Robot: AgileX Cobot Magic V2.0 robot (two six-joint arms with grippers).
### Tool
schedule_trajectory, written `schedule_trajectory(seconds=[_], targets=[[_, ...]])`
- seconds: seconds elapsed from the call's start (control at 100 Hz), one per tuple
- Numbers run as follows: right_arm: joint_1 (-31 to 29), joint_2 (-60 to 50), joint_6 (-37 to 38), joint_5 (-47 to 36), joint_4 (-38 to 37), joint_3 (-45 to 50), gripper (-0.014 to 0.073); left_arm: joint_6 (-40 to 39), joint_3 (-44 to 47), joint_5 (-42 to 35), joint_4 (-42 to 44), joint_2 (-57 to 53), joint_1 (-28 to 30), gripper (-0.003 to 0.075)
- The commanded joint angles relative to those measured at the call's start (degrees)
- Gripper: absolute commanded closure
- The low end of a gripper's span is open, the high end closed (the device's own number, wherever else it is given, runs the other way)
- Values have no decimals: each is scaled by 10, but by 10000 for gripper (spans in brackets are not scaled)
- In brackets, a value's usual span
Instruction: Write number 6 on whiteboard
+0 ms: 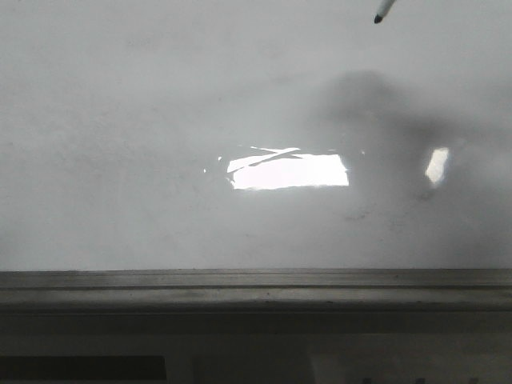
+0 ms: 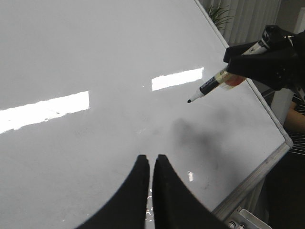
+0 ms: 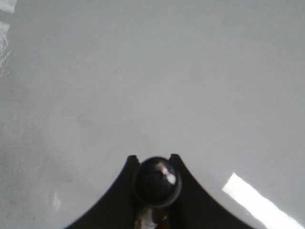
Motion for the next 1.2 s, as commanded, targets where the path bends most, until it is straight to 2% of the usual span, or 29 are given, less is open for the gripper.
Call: schedule_trajectory(seconds=[0.0, 0.28, 0.75, 0.9, 1.07, 1.19], targets=[[-11, 3, 1, -46, 15, -17, 654, -4, -15, 4, -8, 2, 2, 741], [-14, 31, 1, -31, 15, -17, 654, -4, -15, 4, -8, 2, 2, 741], [-54, 60, 1, -33, 15, -17, 655, -4, -15, 4, -8, 2, 2, 741], [-54, 71, 49, -37, 15, -16, 655, -4, -15, 4, -8, 2, 2, 741], [-20, 83, 70, -20, 15, -16, 657, -4, -15, 4, -8, 2, 2, 741], [26, 84, 93, 46, 15, -16, 657, -4, -15, 4, -8, 2, 2, 741]])
